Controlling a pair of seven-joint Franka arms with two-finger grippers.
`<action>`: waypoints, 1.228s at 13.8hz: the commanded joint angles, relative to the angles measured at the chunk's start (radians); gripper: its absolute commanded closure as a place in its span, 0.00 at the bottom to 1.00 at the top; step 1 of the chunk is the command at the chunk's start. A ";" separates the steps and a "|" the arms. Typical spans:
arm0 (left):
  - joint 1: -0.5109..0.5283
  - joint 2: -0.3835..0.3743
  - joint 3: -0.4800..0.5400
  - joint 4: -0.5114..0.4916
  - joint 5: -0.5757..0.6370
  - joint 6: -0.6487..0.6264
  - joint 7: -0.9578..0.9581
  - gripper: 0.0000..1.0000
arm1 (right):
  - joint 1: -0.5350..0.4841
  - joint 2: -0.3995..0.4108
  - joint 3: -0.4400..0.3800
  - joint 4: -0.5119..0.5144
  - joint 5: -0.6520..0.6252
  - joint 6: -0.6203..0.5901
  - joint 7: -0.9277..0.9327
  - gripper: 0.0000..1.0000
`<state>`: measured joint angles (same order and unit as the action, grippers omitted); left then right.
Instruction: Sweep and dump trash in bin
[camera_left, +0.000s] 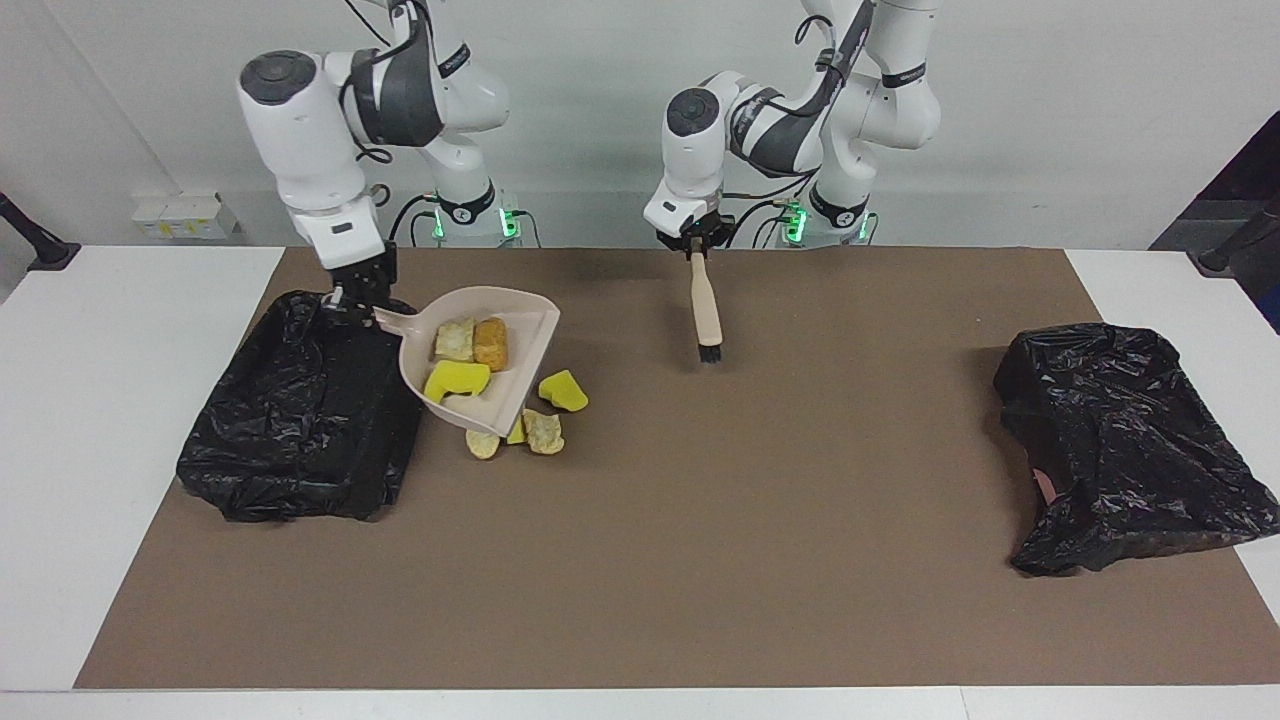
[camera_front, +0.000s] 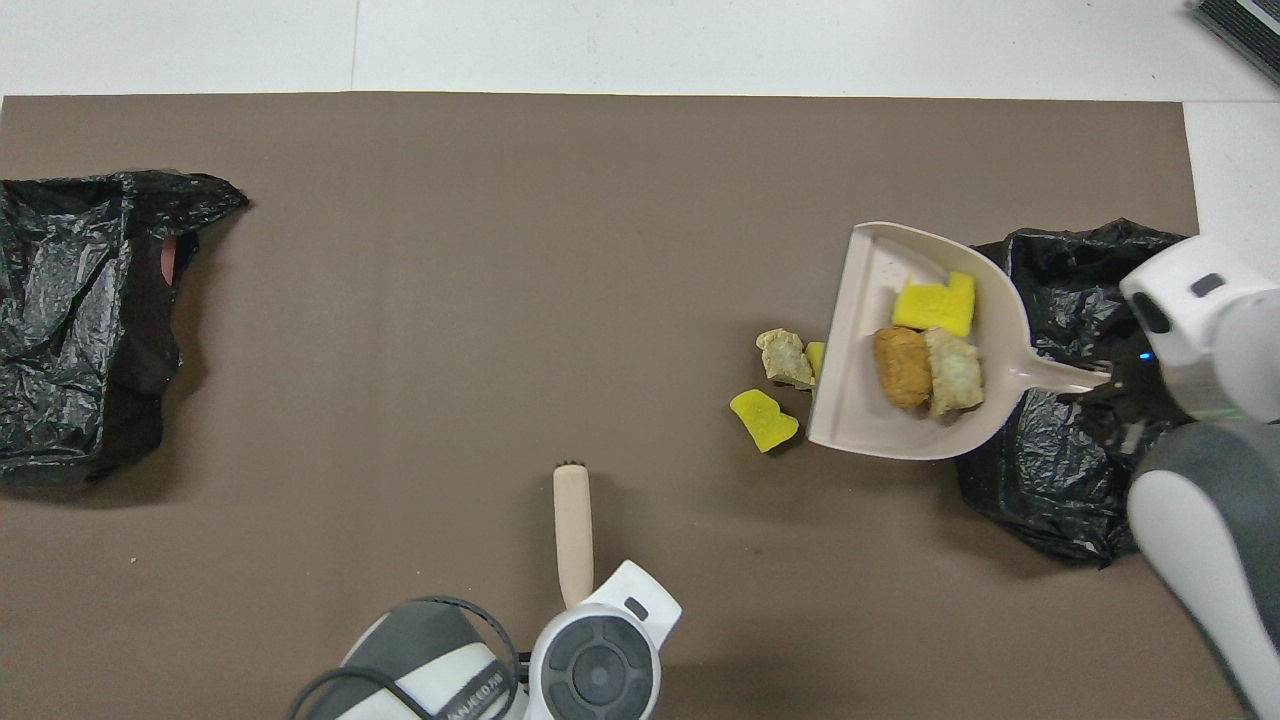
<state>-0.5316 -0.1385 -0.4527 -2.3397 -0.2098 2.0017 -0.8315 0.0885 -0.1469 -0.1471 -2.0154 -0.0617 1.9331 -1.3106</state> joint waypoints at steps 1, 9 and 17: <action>0.001 -0.065 -0.069 -0.082 -0.054 0.081 -0.014 1.00 | -0.001 0.049 -0.155 0.082 0.000 -0.023 -0.172 1.00; -0.002 -0.105 -0.159 -0.153 -0.155 0.133 -0.021 1.00 | 0.010 0.037 -0.177 0.052 -0.509 0.018 -0.309 1.00; -0.024 -0.035 -0.167 -0.152 -0.157 0.203 -0.073 0.77 | 0.016 0.035 -0.100 -0.008 -0.774 0.061 -0.369 1.00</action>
<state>-0.5378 -0.1935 -0.6236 -2.4902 -0.3515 2.1710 -0.8702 0.1132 -0.0923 -0.2484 -2.0077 -0.7830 1.9729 -1.6311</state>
